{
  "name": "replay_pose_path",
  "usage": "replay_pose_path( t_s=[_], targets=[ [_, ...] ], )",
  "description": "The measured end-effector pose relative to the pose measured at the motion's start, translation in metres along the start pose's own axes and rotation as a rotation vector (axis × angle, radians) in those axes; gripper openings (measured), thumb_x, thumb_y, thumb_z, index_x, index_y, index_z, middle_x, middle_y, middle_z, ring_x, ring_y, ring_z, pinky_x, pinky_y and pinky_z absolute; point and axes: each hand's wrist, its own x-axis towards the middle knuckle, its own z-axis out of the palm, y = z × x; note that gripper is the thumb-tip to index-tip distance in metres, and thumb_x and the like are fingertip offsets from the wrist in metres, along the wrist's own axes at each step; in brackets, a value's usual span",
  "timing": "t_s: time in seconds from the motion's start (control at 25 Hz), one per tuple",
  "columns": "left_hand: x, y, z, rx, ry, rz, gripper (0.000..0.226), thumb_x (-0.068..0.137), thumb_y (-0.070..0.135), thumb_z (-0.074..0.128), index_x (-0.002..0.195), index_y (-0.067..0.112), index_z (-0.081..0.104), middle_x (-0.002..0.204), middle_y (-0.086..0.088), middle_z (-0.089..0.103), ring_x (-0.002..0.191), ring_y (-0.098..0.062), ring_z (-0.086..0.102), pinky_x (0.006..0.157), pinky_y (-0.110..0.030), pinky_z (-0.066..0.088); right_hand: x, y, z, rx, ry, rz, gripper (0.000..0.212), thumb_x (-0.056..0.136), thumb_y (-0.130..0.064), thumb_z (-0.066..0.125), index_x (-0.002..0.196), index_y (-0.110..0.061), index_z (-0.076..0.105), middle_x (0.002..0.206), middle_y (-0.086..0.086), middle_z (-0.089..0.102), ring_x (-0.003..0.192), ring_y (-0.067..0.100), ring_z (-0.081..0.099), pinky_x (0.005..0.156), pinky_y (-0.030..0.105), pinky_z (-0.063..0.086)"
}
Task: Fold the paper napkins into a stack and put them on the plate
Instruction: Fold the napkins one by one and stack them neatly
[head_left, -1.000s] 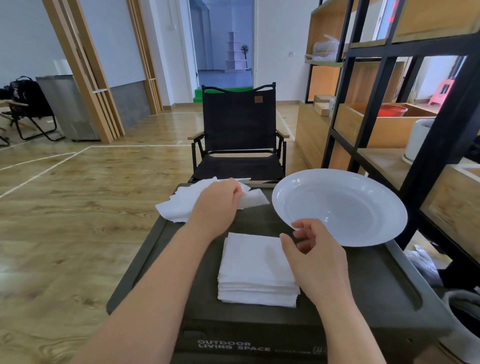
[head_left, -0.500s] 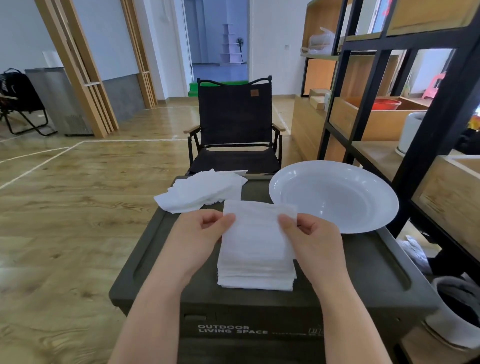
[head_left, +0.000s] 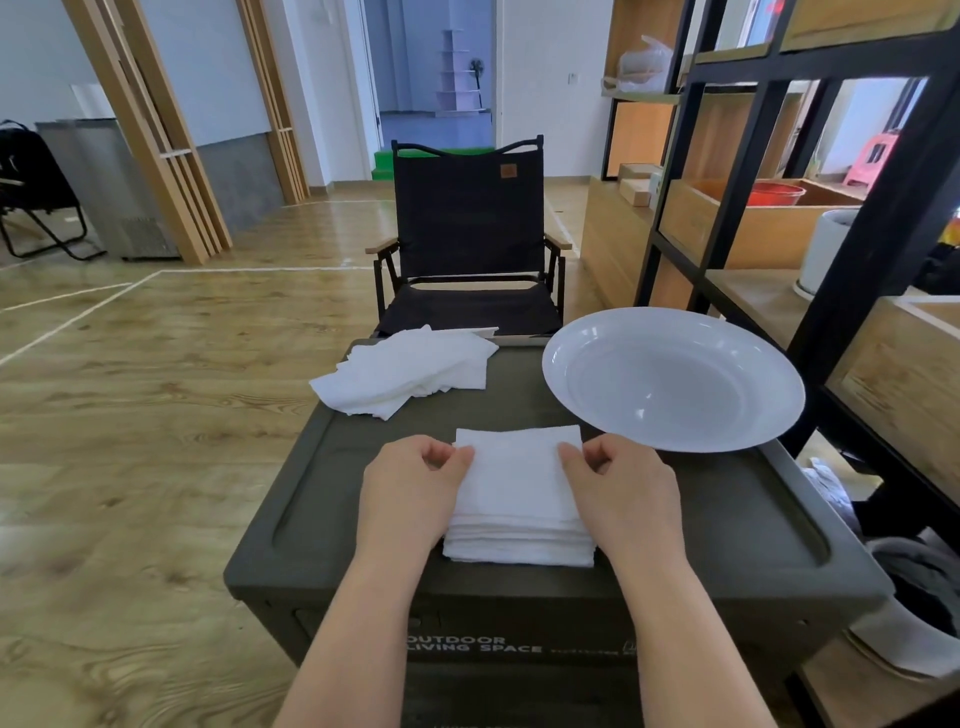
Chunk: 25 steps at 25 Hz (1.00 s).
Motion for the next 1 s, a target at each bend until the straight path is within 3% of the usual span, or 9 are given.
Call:
replay_pose_path(
  t_s=[0.16,0.28,0.48,0.64,0.76,0.92,1.0],
  targets=[
    [0.000,-0.003,0.000,0.030,-0.030,-0.074,0.022,0.080,0.046,0.068,0.076,0.025,0.062,0.077,0.011,0.063,0.069,-0.002,0.055,0.051,-0.022,0.036,-0.003,0.003,0.004,-0.047,0.031,0.046,0.019,0.086,-0.038,0.062,0.080,-0.022,0.056,0.068,-0.013,0.053,0.061,0.004,0.049,0.049,0.012,0.028],
    [-0.003,-0.002,0.000,0.118,-0.033,-0.067,0.024,0.081,0.048,0.065,0.080,0.024,0.061,0.077,0.013,0.059,0.073,-0.007,0.057,0.060,-0.025,0.042,-0.004,0.004,0.006,-0.081,0.029,0.058,0.018,0.087,-0.039,0.061,0.084,-0.023,0.053,0.066,-0.016,0.049,0.057,0.001,0.046,0.047,0.012,0.026],
    [-0.005,0.002,-0.006,0.279,0.018,0.002,0.026,0.087,0.043,0.060,0.070,0.025,0.068,0.058,0.015,0.054,0.053,0.000,0.047,0.049,-0.021,0.034,-0.002,0.000,0.012,-0.110,-0.028,-0.002,0.022,0.090,-0.034,0.058,0.080,-0.016,0.067,0.062,-0.009,0.056,0.049,0.001,0.045,0.046,0.010,0.027],
    [0.006,-0.008,-0.016,0.252,0.110,-0.025,0.027,0.089,0.041,0.059,0.086,0.019,0.074,0.067,0.013,0.058,0.059,-0.003,0.046,0.065,-0.023,0.038,0.001,-0.016,0.027,-0.056,-0.086,-0.057,0.022,0.091,-0.033,0.056,0.088,-0.016,0.070,0.069,-0.007,0.056,0.052,-0.002,0.045,0.049,0.008,0.026],
    [0.014,-0.009,-0.015,0.231,0.116,-0.029,0.027,0.090,0.039,0.058,0.090,0.017,0.073,0.080,0.006,0.068,0.063,-0.004,0.047,0.066,-0.023,0.038,0.001,-0.021,0.034,-0.049,-0.097,-0.073,0.022,0.092,-0.032,0.054,0.095,-0.015,0.068,0.075,-0.007,0.060,0.057,-0.001,0.048,0.051,0.008,0.029],
    [0.016,-0.005,-0.008,0.239,0.049,0.006,0.026,0.091,0.040,0.056,0.074,0.023,0.065,0.071,0.009,0.061,0.056,-0.002,0.047,0.061,-0.022,0.038,0.002,-0.018,0.026,-0.004,-0.078,-0.042,0.031,0.092,-0.031,0.055,0.120,-0.020,0.061,0.099,-0.006,0.066,0.074,0.002,0.048,0.070,0.013,0.037],
    [0.022,-0.005,-0.011,0.229,0.022,-0.012,0.035,0.090,0.042,0.056,0.062,0.021,0.060,0.063,0.009,0.063,0.053,-0.003,0.049,0.054,-0.022,0.038,0.001,-0.017,0.023,0.024,-0.101,-0.044,0.031,0.091,-0.031,0.056,0.120,-0.021,0.060,0.089,-0.011,0.060,0.071,0.001,0.049,0.067,0.011,0.036]
  ],
)
